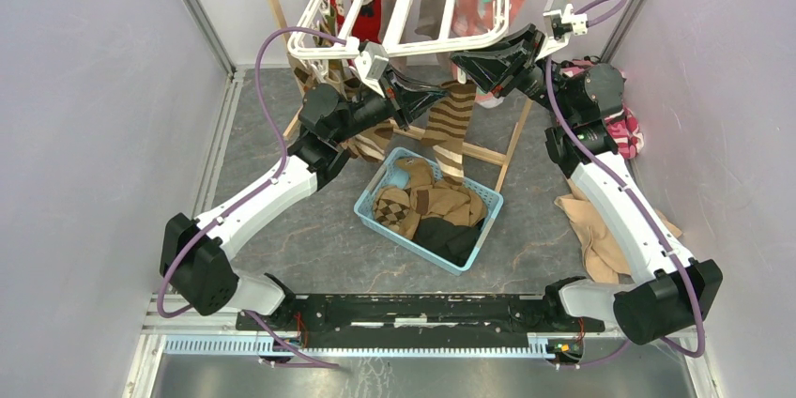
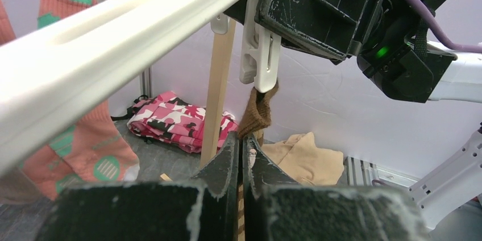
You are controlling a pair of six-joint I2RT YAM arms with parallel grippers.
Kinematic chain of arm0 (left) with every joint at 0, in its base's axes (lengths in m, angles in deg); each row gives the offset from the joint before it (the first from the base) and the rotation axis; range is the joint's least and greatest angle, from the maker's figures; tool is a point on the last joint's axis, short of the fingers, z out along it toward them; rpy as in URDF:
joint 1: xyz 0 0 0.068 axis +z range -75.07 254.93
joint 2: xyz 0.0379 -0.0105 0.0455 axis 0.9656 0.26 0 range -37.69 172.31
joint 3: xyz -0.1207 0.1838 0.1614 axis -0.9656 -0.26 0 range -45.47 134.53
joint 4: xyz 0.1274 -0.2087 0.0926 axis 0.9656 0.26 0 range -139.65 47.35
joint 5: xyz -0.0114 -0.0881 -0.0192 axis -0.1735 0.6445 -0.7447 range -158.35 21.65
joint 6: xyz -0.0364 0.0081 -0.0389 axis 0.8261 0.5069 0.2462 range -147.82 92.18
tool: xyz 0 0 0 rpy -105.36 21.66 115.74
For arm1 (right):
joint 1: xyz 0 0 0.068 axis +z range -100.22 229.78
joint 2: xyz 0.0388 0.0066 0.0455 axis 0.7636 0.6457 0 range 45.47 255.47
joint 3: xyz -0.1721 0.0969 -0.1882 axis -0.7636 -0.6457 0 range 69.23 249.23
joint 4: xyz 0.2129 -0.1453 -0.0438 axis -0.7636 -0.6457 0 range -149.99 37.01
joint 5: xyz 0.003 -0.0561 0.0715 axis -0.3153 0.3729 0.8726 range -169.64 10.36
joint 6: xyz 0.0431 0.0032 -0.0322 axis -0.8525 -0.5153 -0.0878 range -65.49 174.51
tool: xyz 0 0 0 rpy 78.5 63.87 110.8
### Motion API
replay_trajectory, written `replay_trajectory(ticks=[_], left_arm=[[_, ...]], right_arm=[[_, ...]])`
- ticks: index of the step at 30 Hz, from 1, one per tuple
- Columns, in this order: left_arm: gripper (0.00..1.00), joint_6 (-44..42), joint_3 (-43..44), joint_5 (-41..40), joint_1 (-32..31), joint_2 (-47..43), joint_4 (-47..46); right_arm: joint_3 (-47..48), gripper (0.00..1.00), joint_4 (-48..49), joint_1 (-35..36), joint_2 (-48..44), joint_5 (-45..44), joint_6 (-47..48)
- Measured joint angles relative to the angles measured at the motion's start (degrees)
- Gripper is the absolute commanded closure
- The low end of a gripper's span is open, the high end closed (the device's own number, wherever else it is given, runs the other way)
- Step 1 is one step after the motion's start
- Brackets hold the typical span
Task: Clip the socks to the hanger
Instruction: Clamp the sock onto the hanger.
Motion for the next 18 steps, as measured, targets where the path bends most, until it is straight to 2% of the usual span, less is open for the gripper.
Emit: replay_trajectory(ticks=[10,18], left_arm=[[0.98,1.36,0.11,0.44,0.17,0.02,-0.72],[0.98,6.19,0.11,3.85,1.36,0.02,-5.9]], right_arm=[[0.17,1.0,-0.24,0.33,0.0,0.02,0.35],[0.17,1.0,-0.9,0.35,0.0,0.02,0.83]])
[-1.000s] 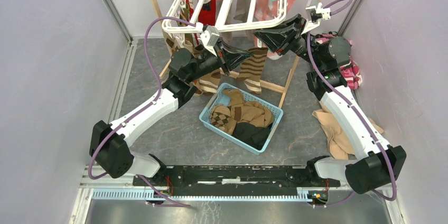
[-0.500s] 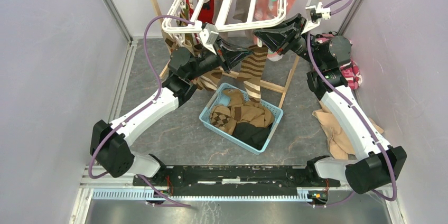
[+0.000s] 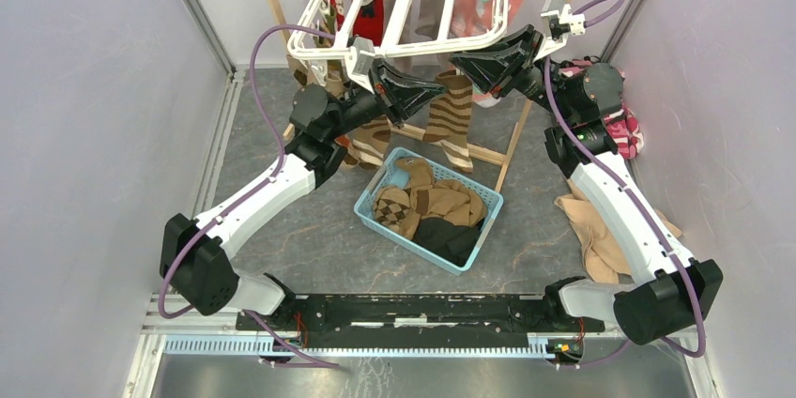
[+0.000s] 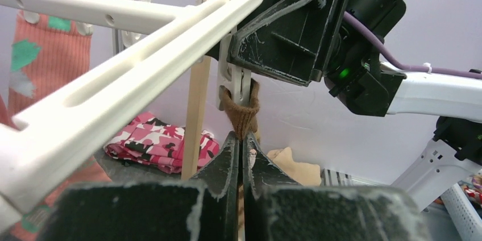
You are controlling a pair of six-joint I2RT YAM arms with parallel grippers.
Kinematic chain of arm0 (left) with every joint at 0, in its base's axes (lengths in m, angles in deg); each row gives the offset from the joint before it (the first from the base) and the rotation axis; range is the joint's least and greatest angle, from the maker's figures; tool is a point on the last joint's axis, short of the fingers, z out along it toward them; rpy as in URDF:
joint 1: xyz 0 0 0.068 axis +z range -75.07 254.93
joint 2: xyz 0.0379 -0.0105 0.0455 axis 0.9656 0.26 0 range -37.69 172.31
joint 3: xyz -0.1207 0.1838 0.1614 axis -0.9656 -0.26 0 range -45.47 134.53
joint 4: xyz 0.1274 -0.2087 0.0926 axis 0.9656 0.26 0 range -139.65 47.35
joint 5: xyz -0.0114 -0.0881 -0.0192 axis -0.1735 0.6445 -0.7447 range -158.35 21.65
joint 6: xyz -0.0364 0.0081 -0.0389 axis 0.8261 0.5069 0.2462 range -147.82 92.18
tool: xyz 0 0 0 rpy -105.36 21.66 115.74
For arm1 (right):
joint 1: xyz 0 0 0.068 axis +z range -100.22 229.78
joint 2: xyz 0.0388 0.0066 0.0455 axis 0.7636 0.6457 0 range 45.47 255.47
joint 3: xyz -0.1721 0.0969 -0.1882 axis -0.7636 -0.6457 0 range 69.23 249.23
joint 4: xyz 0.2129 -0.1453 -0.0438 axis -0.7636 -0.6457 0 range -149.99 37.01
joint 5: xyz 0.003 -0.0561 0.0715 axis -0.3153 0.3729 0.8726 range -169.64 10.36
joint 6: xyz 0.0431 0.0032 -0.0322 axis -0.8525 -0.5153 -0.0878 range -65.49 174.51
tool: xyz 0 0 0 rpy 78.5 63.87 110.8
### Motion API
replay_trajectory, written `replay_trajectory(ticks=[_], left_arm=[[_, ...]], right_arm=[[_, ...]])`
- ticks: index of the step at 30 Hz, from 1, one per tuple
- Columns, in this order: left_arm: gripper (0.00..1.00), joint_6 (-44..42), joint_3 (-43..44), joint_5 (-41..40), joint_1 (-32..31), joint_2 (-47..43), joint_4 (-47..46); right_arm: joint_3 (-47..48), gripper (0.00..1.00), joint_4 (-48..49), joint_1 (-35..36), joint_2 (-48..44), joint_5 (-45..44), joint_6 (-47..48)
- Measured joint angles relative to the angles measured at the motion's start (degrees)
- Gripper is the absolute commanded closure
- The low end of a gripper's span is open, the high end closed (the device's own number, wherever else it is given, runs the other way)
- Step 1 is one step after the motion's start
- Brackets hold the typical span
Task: Clip the socks to the hanger
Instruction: Clamp the sock onto the hanger.
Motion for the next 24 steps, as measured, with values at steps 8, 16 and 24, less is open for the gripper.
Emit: replay_trajectory(ticks=[8,16,24], left_arm=[[0.98,2.56,0.0,1.6,0.7,0.0,-3.02],[0.98,3.58,0.0,1.81,1.18,0.11,-3.3],[0.98,3.52,0.0,1.9,1.6,1.14,-2.78]], right_arm=[[0.13,0.86,-0.15,0.02,0.0,0.02,0.17],[0.13,0.6,-0.07,0.02,0.0,0.07,-0.02],[0.13,0.38,-0.04,0.02,0.0,0.11,-0.24]])
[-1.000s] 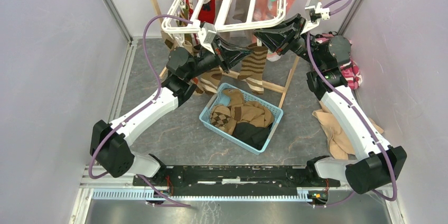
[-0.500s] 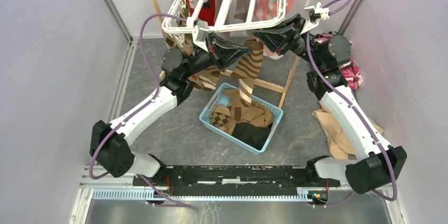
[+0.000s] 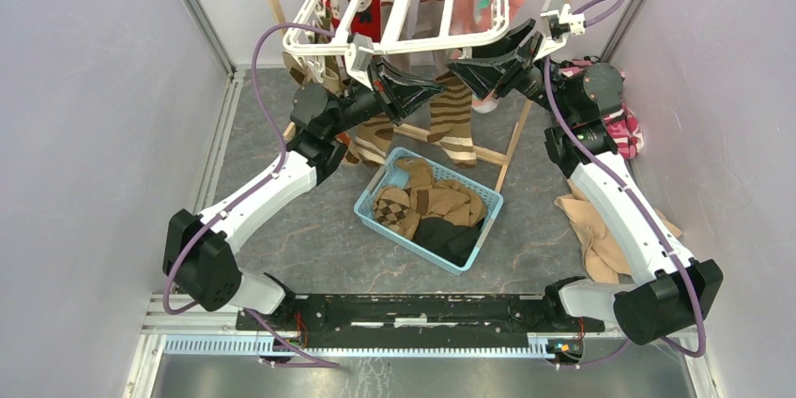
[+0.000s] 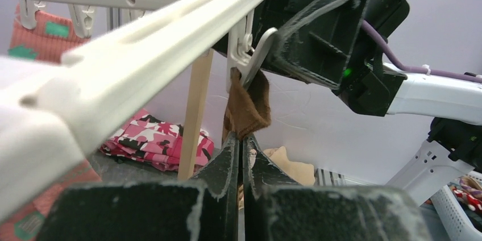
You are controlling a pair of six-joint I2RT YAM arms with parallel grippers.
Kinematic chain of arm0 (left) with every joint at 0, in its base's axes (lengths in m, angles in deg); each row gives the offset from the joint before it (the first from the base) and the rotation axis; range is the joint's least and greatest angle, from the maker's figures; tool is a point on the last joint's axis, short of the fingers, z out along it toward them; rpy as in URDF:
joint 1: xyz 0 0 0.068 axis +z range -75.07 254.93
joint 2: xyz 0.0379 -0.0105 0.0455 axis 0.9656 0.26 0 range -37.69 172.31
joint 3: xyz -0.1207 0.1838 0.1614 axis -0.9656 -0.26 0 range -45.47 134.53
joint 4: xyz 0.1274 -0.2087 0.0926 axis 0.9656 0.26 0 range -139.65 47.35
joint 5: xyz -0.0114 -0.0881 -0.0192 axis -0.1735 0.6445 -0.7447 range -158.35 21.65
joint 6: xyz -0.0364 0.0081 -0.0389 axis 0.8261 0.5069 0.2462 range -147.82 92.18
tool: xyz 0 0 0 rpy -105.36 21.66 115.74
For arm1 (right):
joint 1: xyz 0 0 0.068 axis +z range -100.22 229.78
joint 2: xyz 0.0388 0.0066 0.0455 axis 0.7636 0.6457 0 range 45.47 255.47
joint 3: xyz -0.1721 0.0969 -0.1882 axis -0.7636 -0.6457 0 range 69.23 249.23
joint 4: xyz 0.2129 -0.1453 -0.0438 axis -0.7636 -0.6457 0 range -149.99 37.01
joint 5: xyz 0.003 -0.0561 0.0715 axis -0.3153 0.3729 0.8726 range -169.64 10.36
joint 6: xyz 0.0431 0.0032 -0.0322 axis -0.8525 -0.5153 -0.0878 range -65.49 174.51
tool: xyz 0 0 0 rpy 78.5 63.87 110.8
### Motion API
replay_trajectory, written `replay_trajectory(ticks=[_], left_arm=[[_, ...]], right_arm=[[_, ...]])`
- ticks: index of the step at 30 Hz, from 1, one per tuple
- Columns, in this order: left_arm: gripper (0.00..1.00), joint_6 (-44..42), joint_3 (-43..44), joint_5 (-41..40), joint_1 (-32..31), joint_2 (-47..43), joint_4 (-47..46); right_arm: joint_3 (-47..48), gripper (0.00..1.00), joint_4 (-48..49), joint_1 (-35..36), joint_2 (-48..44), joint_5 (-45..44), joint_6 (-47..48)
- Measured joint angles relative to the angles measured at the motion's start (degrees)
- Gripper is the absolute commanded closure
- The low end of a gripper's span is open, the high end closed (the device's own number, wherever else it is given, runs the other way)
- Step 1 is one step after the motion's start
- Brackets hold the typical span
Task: Clip the socks to the hanger
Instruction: Clamp the sock onto the hanger, then rotate the hanger at the clothesline.
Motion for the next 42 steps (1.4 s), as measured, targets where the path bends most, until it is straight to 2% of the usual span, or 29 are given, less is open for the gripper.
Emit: replay_trajectory(ticks=[6,13,19,28,42], left_arm=[[0.98,0.0,0.0,-0.02,0.35,1.03,0.61],[0.98,-0.02,0.0,-0.02,0.92,1.25,1.07],[0.98,-0.04,0.0,-0.07,1.9,1.16,2.14],[0.98,-0.57,0.0,-0.22,4.24,-0.74,5.49],[0.98,-2.16,-0.98,-0.52,12.5,-8.57,9.81]], right_arm=[[-0.02,0.17,-0.66,0.13,-0.61,-0.11,0.63],[-1.75,0.05,-2.95,-0.15,-5.73,-1.27,4.11],[-4.83,0.02,-4.31,-0.61,-10.88,-2.23,7.28],[-9.86,0.02,-6.84,-1.73,-16.02,-3.91,10.64],[-13.75,0.02,-14.32,-2.69,-24.59,-14.86,15.8]])
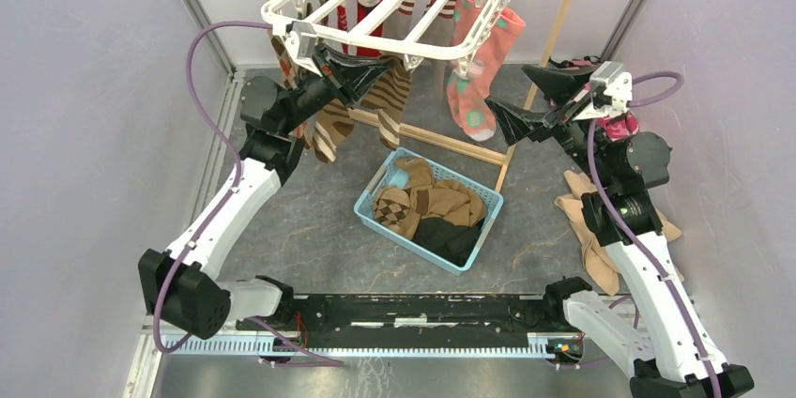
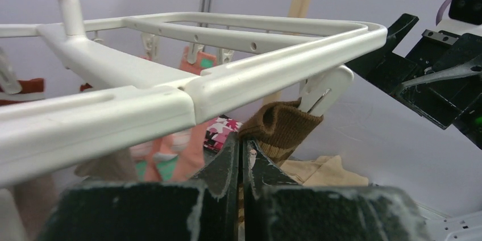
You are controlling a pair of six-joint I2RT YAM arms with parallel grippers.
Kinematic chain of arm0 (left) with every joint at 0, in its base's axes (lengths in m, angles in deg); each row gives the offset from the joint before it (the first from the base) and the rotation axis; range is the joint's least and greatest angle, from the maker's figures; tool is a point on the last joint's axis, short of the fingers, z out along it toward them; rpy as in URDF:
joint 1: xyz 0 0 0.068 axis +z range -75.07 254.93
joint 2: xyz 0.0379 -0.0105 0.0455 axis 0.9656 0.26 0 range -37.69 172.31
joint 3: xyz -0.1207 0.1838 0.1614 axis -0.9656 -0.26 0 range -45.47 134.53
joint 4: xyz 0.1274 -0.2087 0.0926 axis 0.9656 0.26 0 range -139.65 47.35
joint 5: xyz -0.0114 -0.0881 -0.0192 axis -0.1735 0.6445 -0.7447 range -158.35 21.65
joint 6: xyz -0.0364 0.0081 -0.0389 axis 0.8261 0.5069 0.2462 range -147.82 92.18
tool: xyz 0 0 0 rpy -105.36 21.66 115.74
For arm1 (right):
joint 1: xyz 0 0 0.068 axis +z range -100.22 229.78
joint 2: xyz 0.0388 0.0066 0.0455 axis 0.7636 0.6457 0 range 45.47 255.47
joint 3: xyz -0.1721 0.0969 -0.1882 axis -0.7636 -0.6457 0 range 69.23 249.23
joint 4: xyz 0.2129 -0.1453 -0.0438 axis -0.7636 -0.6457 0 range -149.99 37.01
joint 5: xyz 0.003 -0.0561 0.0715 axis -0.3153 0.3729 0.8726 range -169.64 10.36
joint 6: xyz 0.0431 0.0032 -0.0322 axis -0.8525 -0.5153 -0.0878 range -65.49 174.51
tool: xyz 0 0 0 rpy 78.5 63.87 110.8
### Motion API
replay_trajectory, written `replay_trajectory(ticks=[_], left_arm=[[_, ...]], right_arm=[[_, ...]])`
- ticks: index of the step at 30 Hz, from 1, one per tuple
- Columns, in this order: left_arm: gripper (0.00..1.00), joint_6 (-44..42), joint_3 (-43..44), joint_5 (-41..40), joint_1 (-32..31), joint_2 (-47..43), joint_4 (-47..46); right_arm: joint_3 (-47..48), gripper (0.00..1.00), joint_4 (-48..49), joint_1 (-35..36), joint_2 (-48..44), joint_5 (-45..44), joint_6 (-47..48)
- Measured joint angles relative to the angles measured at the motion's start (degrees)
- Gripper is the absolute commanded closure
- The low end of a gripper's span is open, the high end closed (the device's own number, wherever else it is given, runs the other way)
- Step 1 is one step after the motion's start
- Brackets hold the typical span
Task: Clip the socks to the hanger
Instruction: Rotate the hanger at the clothesline.
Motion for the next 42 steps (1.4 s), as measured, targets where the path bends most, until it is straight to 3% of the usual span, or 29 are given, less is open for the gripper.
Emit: replay_trajectory(ticks=[15,32,42], left_arm=[[0.98,-2.84,-0.7,-3.89,6.64,-3.85,7.76],[0.98,-0.68,-0.98,-3.89,20.28,-3.96,7.93],[0.98,4.74,0.26,-2.1,26.77,2.32,4.46]], right_arm=[[-2.27,0.02,-6.05,-0.07,0.5,-8.13,2.69],[-4.63,0.02,-6.62,-0.87,2.6,-8.46,3.1],[-5.49,0.02,-5.68,-1.07,2.58,-6.67,2.99]])
